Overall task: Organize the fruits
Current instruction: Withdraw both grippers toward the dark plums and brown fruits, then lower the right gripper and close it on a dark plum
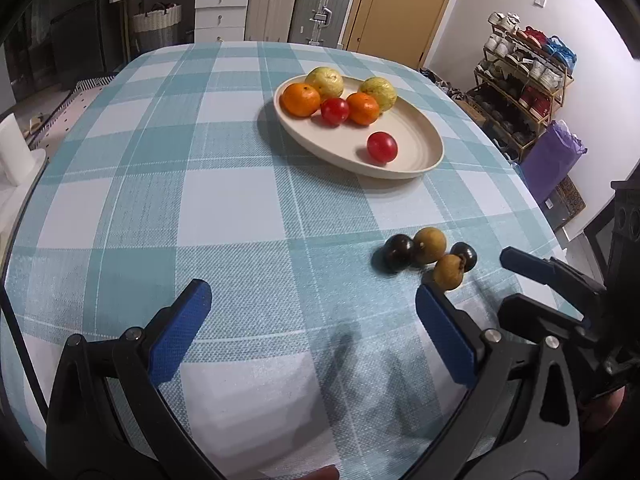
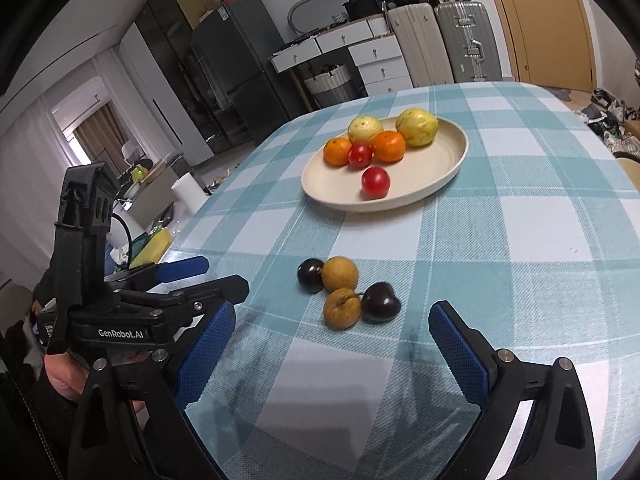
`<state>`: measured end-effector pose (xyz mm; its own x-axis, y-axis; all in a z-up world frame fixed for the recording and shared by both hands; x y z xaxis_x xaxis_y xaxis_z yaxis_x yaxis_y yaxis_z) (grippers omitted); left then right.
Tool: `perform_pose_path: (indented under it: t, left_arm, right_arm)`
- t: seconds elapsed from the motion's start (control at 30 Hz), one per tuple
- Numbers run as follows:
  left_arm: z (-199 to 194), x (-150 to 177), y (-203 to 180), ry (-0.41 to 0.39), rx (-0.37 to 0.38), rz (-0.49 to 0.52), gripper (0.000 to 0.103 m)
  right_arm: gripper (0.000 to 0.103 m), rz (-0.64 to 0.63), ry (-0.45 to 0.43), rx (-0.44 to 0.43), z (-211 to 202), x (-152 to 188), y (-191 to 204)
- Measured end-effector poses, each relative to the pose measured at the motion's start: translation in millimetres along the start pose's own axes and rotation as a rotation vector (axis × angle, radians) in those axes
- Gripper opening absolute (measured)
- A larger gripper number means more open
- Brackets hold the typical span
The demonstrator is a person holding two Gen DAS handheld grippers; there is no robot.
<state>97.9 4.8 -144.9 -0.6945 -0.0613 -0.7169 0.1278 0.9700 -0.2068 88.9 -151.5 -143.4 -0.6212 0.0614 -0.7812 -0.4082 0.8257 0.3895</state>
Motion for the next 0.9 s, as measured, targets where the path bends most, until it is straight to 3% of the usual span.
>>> perform_pose_path:
  t: [0.07,0.27,0.67,0.9]
  left_arm:
    - [1.0,0.7,4.1,0.005,-0.002,-0.01,0.101]
    - [1.6,1.8,8.2,0.002,-0.001,-0.008,0.102]
    - [5.1,5.7,13.0,0.01,0.004,-0.011,0.102]
    - [5.5,7.1,15.9,0.013,0.005,-0.022,0.102]
  right_arm:
    - [0.089,-0.004,0.008,-0.01,2.2,1.8,3.1]
    - [0.072,-0.006,0.05,-0.036,13.5,9.2,12.6]
    - [0.055,-0.027,0.082,0.014,25.8,13.6,16.0]
    - [0.055,-0.087,0.084,0.059,32.1,12.4,20.9]
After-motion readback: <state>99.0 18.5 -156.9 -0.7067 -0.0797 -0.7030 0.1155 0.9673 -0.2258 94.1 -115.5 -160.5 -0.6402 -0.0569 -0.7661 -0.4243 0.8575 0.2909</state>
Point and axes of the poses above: each gripper's, at about its wrist camera, not at the fingertips, and z roughly the way its jaws point, y to its left, x to its underside, the point moved 6 cm from there along z, roughly the way its jaws point, and after that the axes turned 11 degrees about -y, right-handed, at the moved point
